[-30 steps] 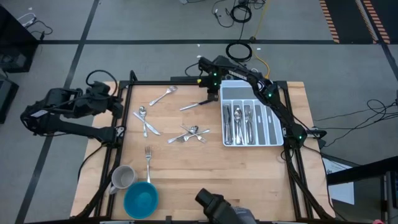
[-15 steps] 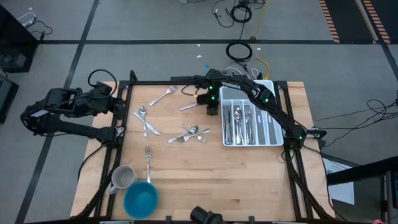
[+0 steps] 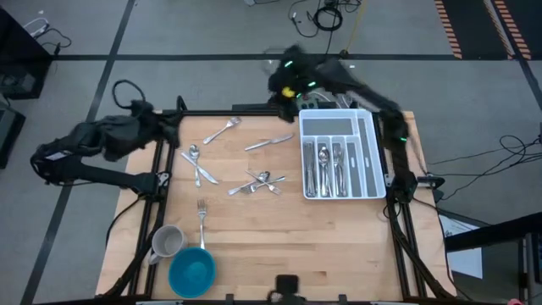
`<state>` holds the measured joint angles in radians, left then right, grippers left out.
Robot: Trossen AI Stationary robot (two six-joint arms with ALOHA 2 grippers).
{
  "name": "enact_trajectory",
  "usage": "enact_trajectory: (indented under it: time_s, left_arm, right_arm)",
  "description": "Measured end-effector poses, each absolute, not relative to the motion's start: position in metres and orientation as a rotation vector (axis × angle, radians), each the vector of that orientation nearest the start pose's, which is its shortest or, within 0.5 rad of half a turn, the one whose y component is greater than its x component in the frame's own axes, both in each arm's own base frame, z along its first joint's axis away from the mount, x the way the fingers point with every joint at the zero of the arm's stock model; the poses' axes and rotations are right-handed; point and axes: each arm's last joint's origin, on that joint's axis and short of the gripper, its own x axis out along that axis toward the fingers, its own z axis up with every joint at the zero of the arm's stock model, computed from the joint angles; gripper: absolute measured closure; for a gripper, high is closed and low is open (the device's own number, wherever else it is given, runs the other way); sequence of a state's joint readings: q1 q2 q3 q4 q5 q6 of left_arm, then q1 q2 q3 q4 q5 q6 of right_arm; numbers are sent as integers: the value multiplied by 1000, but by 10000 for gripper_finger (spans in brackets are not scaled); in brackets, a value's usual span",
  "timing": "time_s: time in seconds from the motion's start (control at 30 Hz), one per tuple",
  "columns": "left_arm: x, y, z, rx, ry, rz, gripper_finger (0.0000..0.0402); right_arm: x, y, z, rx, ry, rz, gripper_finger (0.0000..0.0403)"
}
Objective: Sort silverware
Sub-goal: Put the table knife into the silverware tray
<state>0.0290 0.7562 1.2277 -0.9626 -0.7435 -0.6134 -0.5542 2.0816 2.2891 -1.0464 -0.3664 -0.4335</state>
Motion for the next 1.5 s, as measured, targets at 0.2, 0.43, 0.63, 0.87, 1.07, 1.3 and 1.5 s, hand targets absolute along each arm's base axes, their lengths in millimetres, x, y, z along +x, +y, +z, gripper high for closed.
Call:
enact_trajectory:
  time_s: [0.2,0.43,0.63,0.87,1.07,1.3,1.5]
  left_arm:
    - [165,48,368,-280,310,939,311]
    - [258,124,316,-387,314,742,314]
    - [296,185,253,-582,466,745,349]
    - [318,200,198,-671,629,666,395]
    - [332,203,185,-833,607,596,398]
    - [331,205,157,-903,772,734,399]
    - [321,203,151,-829,872,871,400]
  right_arm:
    - [324,-175,461,-215,648,-263,403]
    - [263,-114,520,-173,491,-308,403]
    - [250,-77,525,-141,520,-274,403]
    - [244,-55,517,-136,633,-341,403]
    - [242,-47,517,-130,643,-334,403]
    - [245,-41,516,-133,646,-304,403]
    - [247,-35,516,-129,642,-286,403]
